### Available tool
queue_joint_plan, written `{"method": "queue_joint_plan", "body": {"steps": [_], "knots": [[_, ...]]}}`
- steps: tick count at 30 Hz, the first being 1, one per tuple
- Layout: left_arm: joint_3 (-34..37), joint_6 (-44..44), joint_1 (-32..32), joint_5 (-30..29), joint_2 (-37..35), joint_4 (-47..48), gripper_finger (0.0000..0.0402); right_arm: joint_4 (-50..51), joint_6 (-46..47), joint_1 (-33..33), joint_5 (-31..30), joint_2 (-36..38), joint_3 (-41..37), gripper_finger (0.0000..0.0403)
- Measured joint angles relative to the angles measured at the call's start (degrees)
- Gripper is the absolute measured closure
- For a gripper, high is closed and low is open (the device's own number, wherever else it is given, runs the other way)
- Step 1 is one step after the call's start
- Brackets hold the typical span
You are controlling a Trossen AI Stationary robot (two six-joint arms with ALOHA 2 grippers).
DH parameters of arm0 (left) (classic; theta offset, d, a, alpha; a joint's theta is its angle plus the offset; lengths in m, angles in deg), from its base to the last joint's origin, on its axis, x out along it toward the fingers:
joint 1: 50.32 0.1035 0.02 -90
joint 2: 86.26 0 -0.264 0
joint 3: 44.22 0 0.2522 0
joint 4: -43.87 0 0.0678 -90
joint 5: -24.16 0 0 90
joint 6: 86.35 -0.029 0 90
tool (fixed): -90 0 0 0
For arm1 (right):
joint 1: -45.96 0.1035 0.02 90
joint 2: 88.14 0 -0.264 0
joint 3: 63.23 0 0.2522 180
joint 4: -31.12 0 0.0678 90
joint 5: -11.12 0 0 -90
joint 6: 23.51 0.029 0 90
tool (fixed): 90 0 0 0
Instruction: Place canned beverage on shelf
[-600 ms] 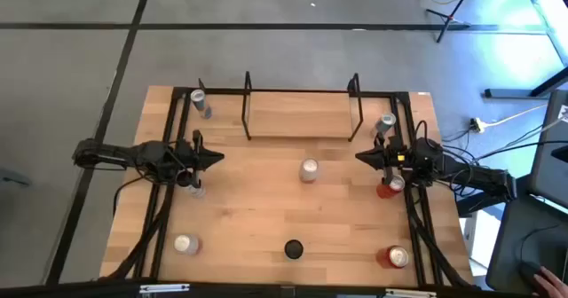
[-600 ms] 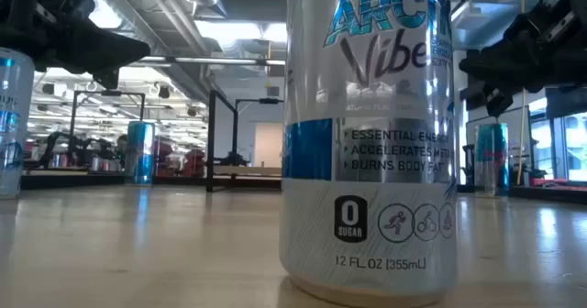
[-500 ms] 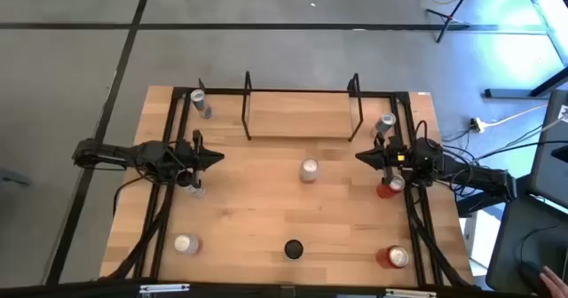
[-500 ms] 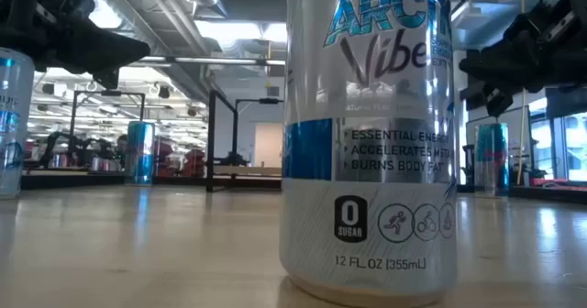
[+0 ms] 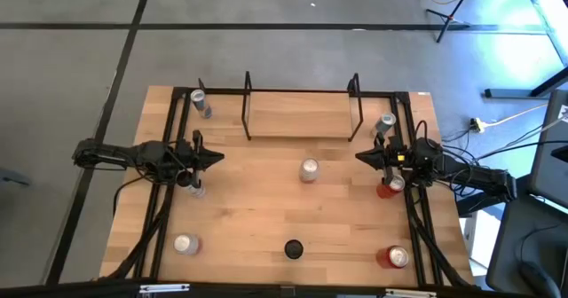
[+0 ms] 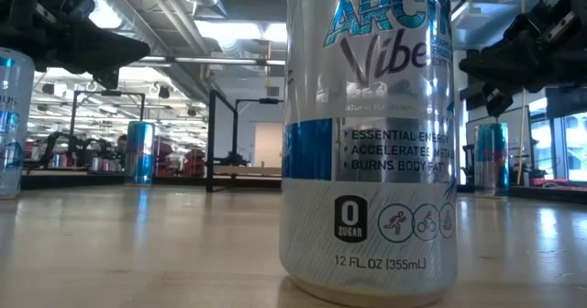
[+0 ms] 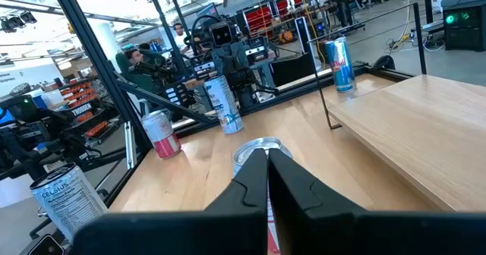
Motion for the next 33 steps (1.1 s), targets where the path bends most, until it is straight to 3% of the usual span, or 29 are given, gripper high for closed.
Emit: {"method": "queue_joint_plan", "body": {"steps": [27,33], "knots": [[0.0,0.0,0.0,0.0,0.0,-0.02,0.0382,-0.04,-0.59,0.07,-0.02,-0.02,0.0,0.04],[0.0,0.0,-0.02,0.0,0.01,-0.01,0.0382,-7.68,3.64,0.07,-0.08,-0.02,-0.02,0.04]]}}
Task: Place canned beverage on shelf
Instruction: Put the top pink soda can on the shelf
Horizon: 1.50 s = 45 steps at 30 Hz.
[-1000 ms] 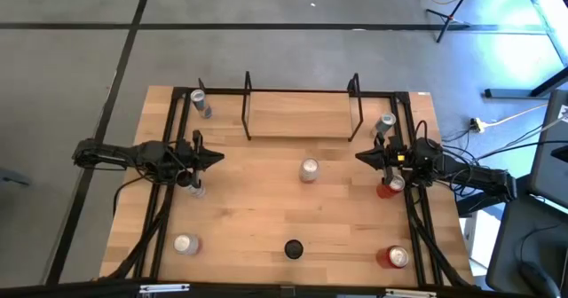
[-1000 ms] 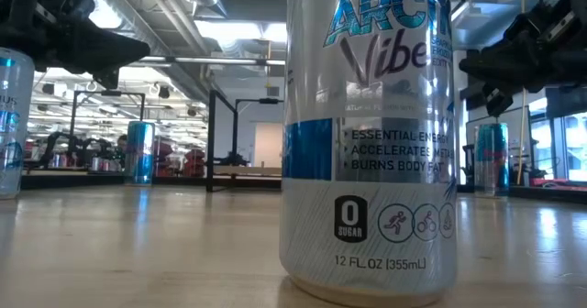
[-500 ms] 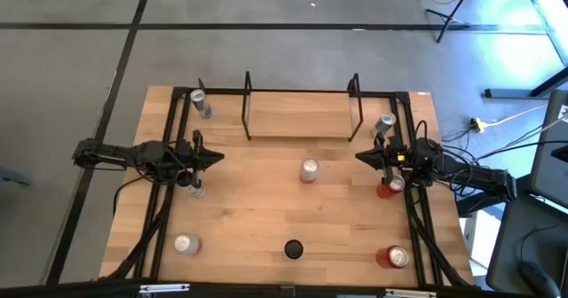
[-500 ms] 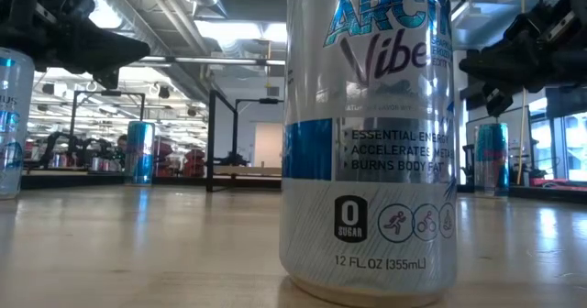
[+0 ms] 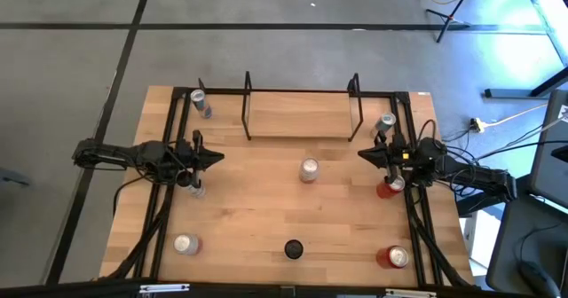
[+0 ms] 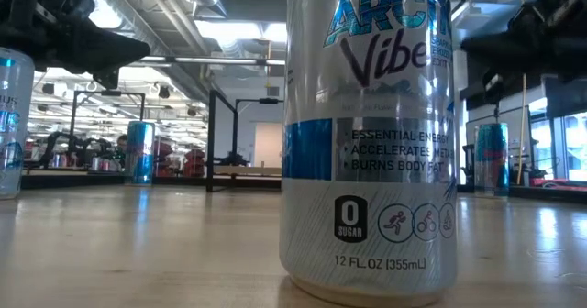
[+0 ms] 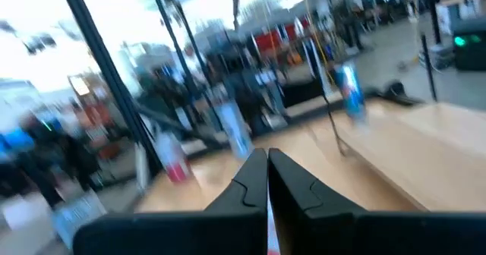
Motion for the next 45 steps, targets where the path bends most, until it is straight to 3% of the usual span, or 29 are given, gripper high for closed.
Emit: {"method": "queue_joint_plan", "body": {"steps": [6,8,13,20,29,39,45], "knots": [[0.02,3.77,0.06,0.02,0.03,-5.94,0.0382,-5.8,9.15,-0.02,-9.17,-0.03,0.0,0.04],[0.0,6.09,0.05,-3.29,0.01,-11.18,0.0382,-5.81,9.94,-0.02,-11.26,-0.04,0.0,0.04],[-0.72,13.0,0.11,-12.24,0.01,-19.24,0.0382,-5.72,10.1,-0.02,-14.61,-1.92,0.57,0.04],[-4.04,11.88,0.08,-11.47,0.05,-19.31,0.0382,-5.73,9.02,-0.02,-15.7,-11.52,6.24,0.0401],[-9.02,7.76,0.08,-11.78,7.5,-19.25,0.0382,-4.94,3.63,-0.07,-10.72,-33.21,22.64,0.0401],[-15.51,7.98,0.05,-9.99,21.32,-19.31,0.0382,18.62,-10.31,0.0,-1.56,-56.77,50.78,0.0401],[-19.29,7.98,0.04,-8.52,27.73,-19.47,0.0382,21.28,-13.13,-0.02,1.45,-66.44,61.22,0.0401]]}}
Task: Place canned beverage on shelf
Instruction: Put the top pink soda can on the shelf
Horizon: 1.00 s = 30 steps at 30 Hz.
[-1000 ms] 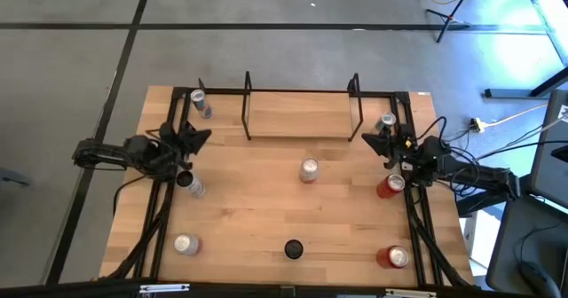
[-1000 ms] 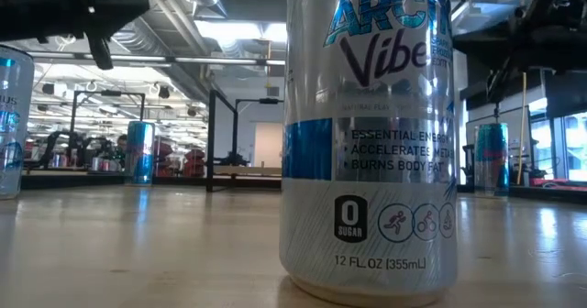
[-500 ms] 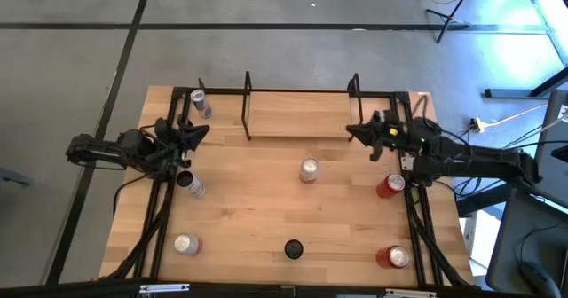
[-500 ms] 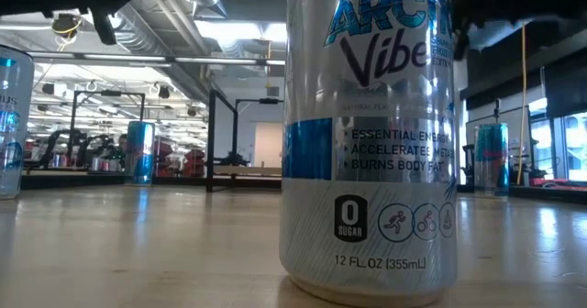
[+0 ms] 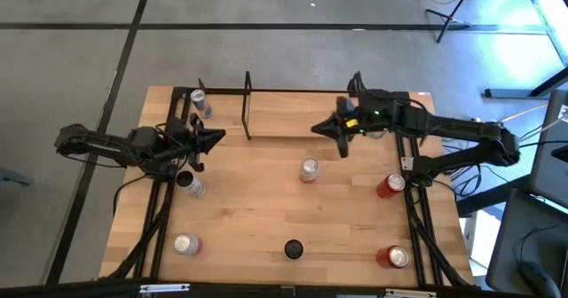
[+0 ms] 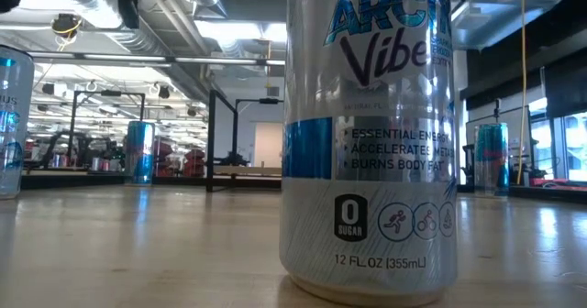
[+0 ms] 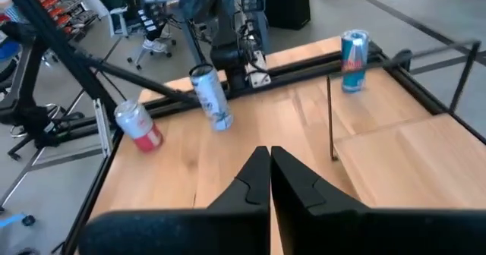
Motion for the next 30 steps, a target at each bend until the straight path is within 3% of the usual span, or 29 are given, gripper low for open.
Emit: {"method": "queue_joint_plan", "body": {"steps": [10,13,20,25,30], "knots": [[-1.08,0.02,0.0,0.0,2.27,-0.5,0.0382,3.68,3.33,0.09,-1.19,-9.24,7.89,0.0398],[-1.08,0.04,0.0,0.0,2.27,-0.56,0.0382,7.7,2.97,1.66,-1.28,-10.4,9.67,0.0373],[-1.08,0.09,0.04,-0.02,2.27,-0.81,0.0382,18.25,1.2,5.38,-2.74,-13.04,13.15,0.023],[-1.08,0.15,0.04,-1.08,2.27,-0.81,0.0382,24.82,1.11,8.03,-9.41,-15.43,13.95,0.0115],[-1.08,0.17,0.02,-1.79,2.27,-0.81,0.0382,29.46,1.33,9.52,-12.38,-17.57,13.95,0.004]]}}
